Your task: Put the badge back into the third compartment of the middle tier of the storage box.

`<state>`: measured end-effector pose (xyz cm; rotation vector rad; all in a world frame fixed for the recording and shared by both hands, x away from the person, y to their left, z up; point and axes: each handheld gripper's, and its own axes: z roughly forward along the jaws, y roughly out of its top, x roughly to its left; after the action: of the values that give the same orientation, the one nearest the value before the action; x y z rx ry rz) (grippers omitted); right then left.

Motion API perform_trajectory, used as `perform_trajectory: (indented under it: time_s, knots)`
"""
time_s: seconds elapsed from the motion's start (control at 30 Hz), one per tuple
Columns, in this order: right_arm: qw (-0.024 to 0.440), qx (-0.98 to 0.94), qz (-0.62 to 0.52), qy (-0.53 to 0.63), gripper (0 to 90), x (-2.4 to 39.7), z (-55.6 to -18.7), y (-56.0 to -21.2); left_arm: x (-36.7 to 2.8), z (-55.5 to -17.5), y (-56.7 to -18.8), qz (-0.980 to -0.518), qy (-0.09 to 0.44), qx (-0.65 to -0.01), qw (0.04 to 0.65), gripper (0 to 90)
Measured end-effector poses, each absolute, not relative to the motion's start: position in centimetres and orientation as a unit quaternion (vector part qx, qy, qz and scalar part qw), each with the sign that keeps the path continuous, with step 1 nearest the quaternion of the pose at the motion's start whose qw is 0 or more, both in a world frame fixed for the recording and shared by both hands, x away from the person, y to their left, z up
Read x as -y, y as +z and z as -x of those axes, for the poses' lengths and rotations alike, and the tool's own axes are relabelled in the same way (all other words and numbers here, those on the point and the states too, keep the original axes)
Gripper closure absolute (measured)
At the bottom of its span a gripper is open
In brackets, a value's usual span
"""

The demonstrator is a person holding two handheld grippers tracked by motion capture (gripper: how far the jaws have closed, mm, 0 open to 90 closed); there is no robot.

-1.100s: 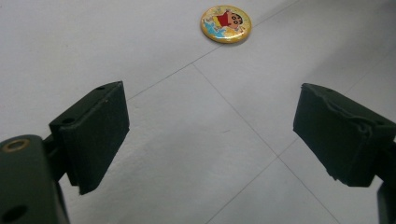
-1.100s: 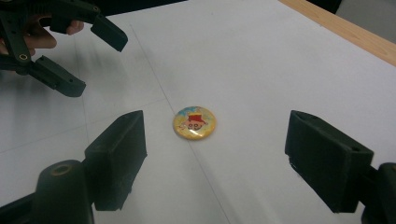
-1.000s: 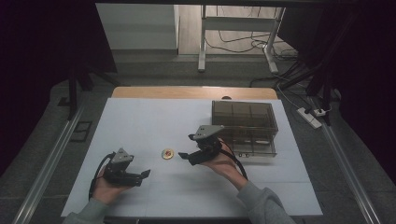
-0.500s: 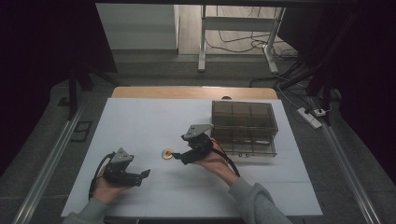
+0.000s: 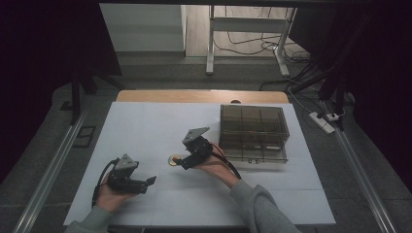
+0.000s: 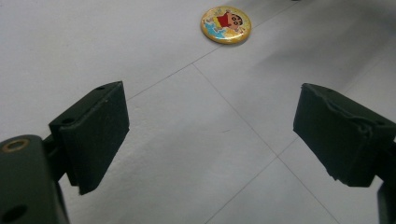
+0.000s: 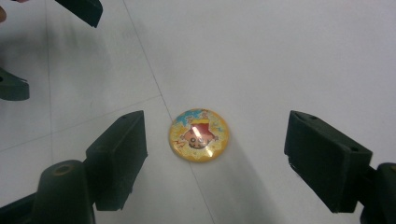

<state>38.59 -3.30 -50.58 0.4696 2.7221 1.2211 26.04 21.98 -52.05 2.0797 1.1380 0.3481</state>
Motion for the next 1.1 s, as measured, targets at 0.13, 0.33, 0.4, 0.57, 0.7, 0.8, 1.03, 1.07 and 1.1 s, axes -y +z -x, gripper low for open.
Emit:
perform_trajectory:
  time_s: [0.13, 0.33, 0.4, 0.57, 0.7, 0.8, 1.03, 1.07, 1.1]
  knots:
    - [0.06, -0.901, -0.155, 0.401, 20.9, 3.0, -38.7, -50.7, -22.0, -26.0, -52.0, -0.808, 0.135, -0.442, 0.364, 10.9]
    - [0.058, -0.902, -0.153, 0.399, 21.7, 2.4, -38.9, -50.8, -21.9, -26.0, -52.1, -0.809, 0.136, -0.442, 0.364, 10.9]
    - [0.058, -0.902, -0.15, 0.4, 22.1, 2.1, -38.9, -50.9, -22.0, -26.0, -52.1, -0.809, 0.135, -0.442, 0.363, 10.9]
    - [0.054, -0.905, -0.148, 0.396, 23.0, 1.7, -38.9, -51.2, -21.9, -26.0, -52.1, -0.81, 0.135, -0.442, 0.362, 10.9]
    - [0.052, -0.909, -0.146, 0.387, 24.8, 1.4, -38.9, -51.5, -22.0, -26.0, -52.1, -0.81, 0.135, -0.441, 0.362, 10.9]
    - [0.049, -0.912, -0.147, 0.379, 25.3, 1.2, -38.8, -51.6, -22.0, -26.0, -52.1, -0.81, 0.135, -0.441, 0.361, 10.9]
    - [0.047, -0.914, -0.147, 0.374, 25.4, 0.8, -38.8, -52.0, -22.0, -26.1, -52.2, -0.81, 0.136, -0.442, 0.36, 10.9]
    - [0.049, -0.916, -0.146, 0.371, 25.4, 0.7, -38.8, -52.0, -22.0, -26.1, -52.2, -0.81, 0.135, -0.442, 0.36, 10.9]
    - [0.049, -0.916, -0.144, 0.372, 25.4, 0.7, -38.8, -52.1, -22.0, -26.1, -52.2, -0.81, 0.135, -0.442, 0.36, 10.9]
